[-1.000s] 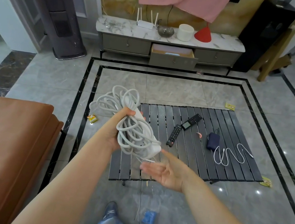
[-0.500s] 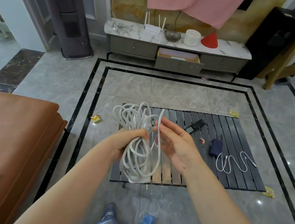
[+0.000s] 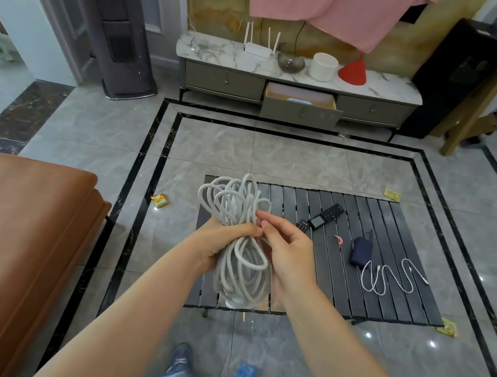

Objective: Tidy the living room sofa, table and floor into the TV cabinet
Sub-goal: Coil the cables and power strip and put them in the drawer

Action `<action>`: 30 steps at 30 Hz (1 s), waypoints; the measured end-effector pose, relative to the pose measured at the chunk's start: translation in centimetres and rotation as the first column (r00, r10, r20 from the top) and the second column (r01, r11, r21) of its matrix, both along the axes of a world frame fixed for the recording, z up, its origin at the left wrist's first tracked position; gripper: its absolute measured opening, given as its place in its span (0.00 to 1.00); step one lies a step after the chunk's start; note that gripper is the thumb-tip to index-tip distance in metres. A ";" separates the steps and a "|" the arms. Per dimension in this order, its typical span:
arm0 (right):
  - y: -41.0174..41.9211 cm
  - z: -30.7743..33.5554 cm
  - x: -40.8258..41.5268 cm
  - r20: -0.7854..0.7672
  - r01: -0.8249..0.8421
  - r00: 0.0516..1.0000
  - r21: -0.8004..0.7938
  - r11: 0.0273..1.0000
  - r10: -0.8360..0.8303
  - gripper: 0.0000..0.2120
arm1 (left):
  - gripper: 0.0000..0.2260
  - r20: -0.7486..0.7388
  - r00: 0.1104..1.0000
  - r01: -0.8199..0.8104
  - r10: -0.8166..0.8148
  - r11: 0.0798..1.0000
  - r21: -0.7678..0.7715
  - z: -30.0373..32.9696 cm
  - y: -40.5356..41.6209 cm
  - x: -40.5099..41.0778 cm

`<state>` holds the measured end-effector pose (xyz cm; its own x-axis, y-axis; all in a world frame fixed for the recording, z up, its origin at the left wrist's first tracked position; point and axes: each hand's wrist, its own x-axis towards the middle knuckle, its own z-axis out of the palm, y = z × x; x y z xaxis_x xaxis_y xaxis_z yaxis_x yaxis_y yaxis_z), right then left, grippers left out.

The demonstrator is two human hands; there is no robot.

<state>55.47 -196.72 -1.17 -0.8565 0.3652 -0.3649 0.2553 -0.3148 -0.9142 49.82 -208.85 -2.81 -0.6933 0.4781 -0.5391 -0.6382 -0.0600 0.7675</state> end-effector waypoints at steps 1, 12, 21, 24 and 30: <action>0.3 0.0 0.0 0.007 -0.022 1.000 0.011 1.000 0.022 0.11 | 0.15 -0.012 1.000 -0.001 0.001 1.000 -0.006 0.0 0.0 0.1; 4.1 1.2 -2.4 -0.035 -0.008 0.999 0.409 0.912 0.024 0.16 | 0.04 0.075 0.992 0.099 -0.099 0.995 0.006 1.1 -0.5 -0.4; 5.3 -2.0 -2.7 0.285 -0.554 0.829 0.299 0.776 0.482 0.16 | 0.15 0.072 0.989 0.127 -0.130 0.991 0.046 1.8 -1.1 0.0; 5.8 -2.9 -1.3 0.299 -0.583 0.808 0.287 0.760 0.507 0.18 | 0.12 0.125 0.991 0.032 -0.047 0.992 0.119 1.9 -2.2 -0.5; 4.9 -1.3 -0.5 0.000 -0.235 0.969 0.313 0.920 0.248 0.15 | 0.08 0.065 0.992 -0.115 0.112 0.992 0.045 2.6 -1.8 -0.8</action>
<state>55.02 -191.86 -2.48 -0.9439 0.2343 -0.2325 0.2507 0.0507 -0.9667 49.03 -210.67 -0.17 -0.7106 0.4252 -0.5606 -0.6713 -0.1710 0.7212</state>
